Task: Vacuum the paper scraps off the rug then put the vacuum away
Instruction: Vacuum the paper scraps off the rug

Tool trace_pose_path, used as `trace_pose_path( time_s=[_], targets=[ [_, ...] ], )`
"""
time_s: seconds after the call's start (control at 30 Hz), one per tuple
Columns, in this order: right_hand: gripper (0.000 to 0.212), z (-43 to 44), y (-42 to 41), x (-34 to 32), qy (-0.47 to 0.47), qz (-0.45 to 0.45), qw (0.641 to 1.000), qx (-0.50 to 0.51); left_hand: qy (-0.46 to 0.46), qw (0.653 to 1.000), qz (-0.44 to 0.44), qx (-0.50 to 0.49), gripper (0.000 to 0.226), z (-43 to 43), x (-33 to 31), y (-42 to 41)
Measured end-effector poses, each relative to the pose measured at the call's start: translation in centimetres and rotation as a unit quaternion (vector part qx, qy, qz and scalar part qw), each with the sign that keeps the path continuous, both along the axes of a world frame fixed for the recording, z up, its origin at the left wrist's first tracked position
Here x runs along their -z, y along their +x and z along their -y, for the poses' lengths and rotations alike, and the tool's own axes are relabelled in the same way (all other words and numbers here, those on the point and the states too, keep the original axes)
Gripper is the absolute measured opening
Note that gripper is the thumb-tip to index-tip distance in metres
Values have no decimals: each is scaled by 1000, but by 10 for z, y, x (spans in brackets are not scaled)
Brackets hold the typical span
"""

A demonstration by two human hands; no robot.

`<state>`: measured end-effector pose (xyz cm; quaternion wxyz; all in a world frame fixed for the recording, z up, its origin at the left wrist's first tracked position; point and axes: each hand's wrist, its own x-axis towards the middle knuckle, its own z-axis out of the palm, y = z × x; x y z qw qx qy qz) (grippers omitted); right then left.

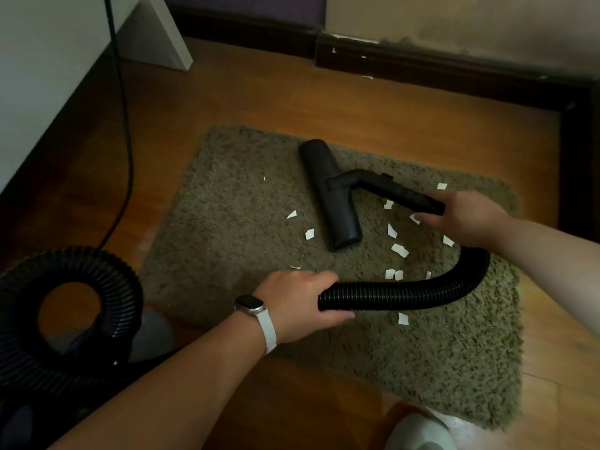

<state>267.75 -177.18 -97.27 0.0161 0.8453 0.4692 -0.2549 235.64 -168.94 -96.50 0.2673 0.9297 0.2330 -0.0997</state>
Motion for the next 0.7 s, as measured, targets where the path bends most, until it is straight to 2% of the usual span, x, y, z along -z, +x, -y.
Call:
trace_pose_path(
  time_s=[0.27,0.43,0.53,0.7],
  targets=[
    [40,-26,-31,-11,42,-10,994,-99,13,1000,27,7,50,0,4,-21],
    [31,-34,-36,-15,-14,43,977,-210,-5,1000,13,24,49,0,5,-18],
    [30,-29,-32,-12,-17,49,978,-201,-16,1000,6,23,48,2,6,-20],
    [47,-17,-11,-15,-24,50,993,-105,-3,1000,11,7,48,1,3,-6]
  ],
)
